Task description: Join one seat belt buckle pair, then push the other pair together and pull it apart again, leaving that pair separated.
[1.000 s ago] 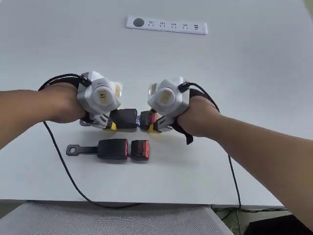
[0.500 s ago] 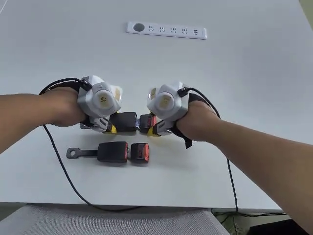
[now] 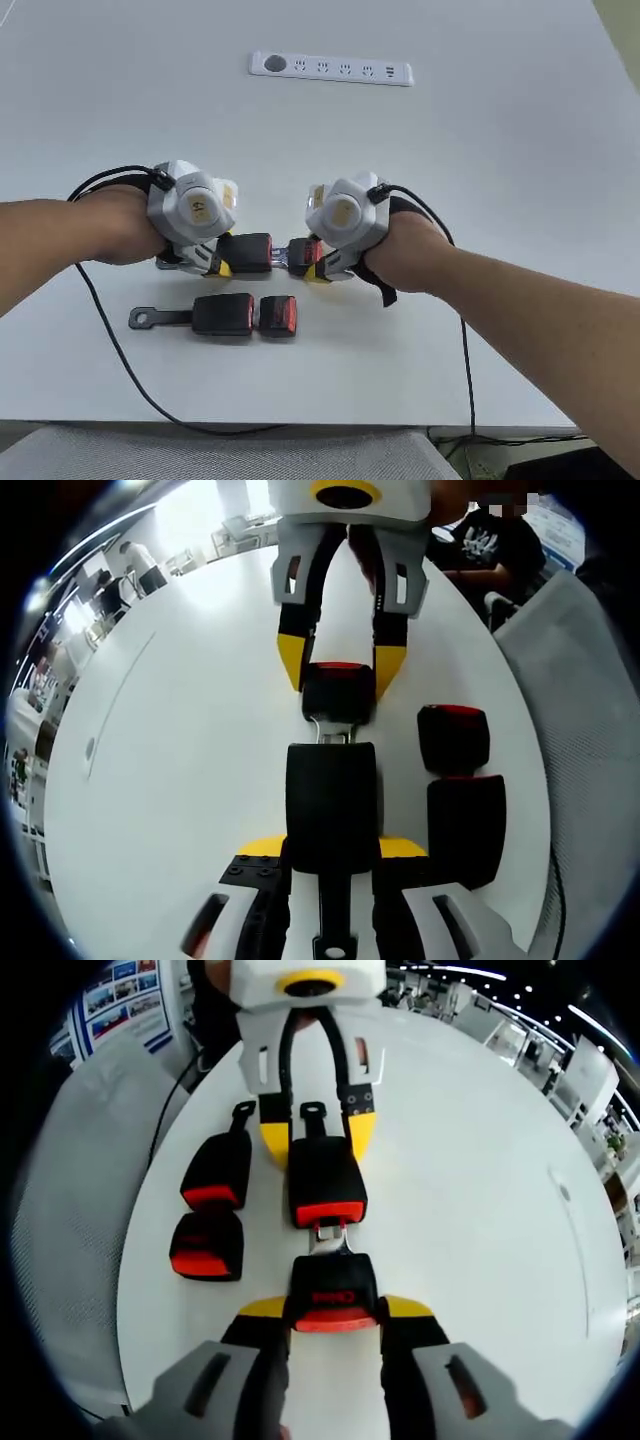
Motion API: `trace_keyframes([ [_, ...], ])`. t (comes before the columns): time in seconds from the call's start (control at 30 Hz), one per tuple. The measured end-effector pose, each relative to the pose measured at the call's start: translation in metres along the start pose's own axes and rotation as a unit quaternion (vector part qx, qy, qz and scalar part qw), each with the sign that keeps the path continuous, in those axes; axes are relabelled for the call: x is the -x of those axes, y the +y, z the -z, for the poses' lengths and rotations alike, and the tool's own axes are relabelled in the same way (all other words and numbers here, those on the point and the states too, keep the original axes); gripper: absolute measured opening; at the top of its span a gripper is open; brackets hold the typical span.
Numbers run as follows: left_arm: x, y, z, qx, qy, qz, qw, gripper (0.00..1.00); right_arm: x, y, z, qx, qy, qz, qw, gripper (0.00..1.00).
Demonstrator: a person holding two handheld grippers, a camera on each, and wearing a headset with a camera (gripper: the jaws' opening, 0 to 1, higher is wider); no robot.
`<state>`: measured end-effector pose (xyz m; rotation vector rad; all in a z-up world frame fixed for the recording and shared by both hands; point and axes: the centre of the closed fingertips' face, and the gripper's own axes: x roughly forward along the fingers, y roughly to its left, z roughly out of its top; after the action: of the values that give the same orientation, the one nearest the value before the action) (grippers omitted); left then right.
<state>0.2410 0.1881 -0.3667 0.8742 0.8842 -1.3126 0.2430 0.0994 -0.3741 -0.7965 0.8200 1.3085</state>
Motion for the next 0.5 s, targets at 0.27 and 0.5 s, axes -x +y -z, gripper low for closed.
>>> trace_keyframes([
  [0.27,-0.001,0.000,0.000,0.000,0.011,0.000,0.9999,0.31,0.014,-0.001,0.026,-0.032,-0.005,0.007,0.9994,0.35],
  [0.5,0.000,-0.001,-0.001,-0.004,0.012,-0.003,0.9999,0.32,0.035,-0.002,0.065,-0.046,0.005,0.016,0.9988,0.35],
])
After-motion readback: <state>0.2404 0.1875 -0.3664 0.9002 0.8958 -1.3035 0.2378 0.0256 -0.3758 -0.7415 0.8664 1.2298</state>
